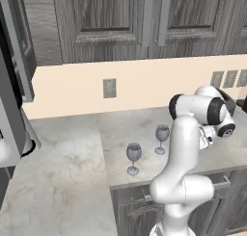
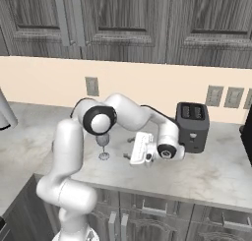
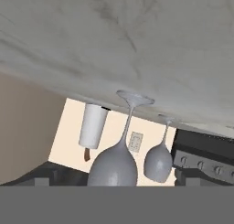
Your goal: Retrieve the wine glasses from the counter and place one next to each plate.
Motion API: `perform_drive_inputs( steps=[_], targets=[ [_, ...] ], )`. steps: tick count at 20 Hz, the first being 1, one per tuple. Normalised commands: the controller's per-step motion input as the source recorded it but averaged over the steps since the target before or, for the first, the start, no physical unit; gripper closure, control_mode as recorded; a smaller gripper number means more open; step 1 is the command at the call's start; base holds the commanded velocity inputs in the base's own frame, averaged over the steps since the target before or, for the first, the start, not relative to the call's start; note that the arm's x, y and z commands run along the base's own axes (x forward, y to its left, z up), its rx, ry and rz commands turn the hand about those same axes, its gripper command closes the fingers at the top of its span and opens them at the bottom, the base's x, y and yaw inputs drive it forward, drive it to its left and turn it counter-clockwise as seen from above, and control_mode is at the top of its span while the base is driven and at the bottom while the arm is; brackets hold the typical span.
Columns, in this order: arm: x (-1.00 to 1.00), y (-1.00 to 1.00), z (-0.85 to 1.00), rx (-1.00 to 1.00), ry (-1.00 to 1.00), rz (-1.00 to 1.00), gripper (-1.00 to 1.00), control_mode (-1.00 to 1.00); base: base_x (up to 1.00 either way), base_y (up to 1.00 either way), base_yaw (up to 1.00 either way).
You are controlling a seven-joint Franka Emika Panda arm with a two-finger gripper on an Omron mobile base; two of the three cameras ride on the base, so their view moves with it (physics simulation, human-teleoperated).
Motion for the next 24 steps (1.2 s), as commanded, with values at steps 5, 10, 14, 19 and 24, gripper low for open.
perform_drive_inputs(
  steps=[5,10,14,19,24],
  targets=[
    [0.00,0.25,-0.06,0.00,0.02,0.00,-1.00,-1.00,0.00,0.00,0.00],
    [0.00,0.47,-0.02,-0.08,-0.03,-0.03,-1.00,-1.00,0.00,0.00,0.00],
    [0.00,0.37,-0.04,-0.06,0.00,-0.06,-1.00,-1.00,0.00,0.00,0.00],
    [0.00,0.31,0.00,0.00,0.03,0.00,-1.00,-1.00,0.00,0.00,0.00],
    [0.00,0.39,0.00,0.00,0.16,0.06,-1.00,-1.00,0.00,0.00,0.00]
  ],
)
